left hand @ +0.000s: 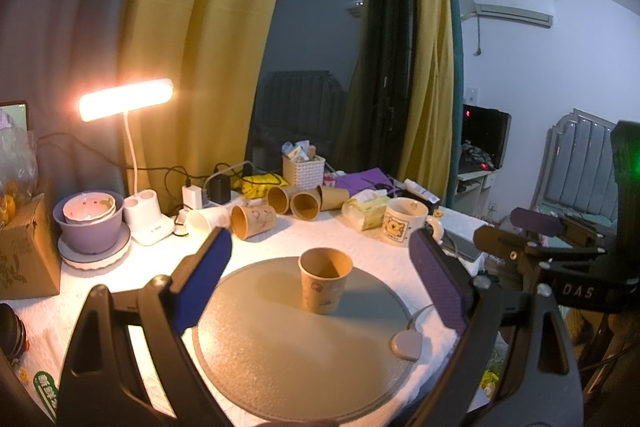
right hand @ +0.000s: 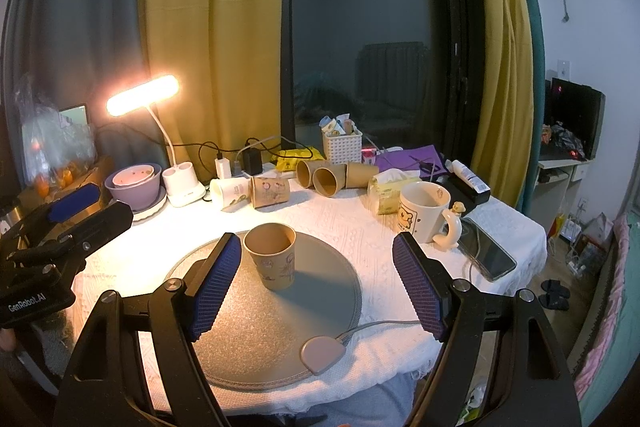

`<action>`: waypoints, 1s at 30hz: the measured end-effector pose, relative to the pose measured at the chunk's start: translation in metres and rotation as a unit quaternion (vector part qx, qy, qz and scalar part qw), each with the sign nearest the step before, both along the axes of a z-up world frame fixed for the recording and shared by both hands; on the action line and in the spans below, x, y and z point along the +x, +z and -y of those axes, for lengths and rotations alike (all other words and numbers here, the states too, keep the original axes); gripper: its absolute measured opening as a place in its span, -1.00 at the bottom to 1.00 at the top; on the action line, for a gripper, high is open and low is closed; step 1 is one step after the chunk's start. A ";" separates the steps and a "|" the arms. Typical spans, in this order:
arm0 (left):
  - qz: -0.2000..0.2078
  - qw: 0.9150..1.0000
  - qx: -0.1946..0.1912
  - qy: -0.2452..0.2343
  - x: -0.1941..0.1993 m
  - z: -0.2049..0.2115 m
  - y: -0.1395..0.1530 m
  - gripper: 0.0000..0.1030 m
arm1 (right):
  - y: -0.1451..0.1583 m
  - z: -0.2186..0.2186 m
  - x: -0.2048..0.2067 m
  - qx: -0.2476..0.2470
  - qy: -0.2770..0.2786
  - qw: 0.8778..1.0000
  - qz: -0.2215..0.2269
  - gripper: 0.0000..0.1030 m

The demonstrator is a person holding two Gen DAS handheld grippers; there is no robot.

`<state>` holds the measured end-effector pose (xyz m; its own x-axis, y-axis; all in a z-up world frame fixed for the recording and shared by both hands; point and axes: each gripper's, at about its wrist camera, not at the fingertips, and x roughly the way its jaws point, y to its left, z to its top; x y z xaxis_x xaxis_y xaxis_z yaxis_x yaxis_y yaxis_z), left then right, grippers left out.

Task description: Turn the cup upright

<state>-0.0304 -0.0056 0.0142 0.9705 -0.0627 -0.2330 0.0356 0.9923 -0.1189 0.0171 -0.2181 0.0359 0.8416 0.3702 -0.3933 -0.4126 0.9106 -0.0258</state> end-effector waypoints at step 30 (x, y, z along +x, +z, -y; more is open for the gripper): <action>-0.003 1.000 -0.004 0.001 -0.004 -0.012 -0.009 0.77 | -0.003 -0.009 -0.004 -0.008 0.004 1.000 -0.006 0.57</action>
<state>-0.0348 0.0065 0.0051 0.9694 -0.0623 -0.2375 0.0324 0.9913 -0.1276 0.0129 -0.2094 0.0326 0.8336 0.3713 -0.4090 -0.4208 0.9065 -0.0346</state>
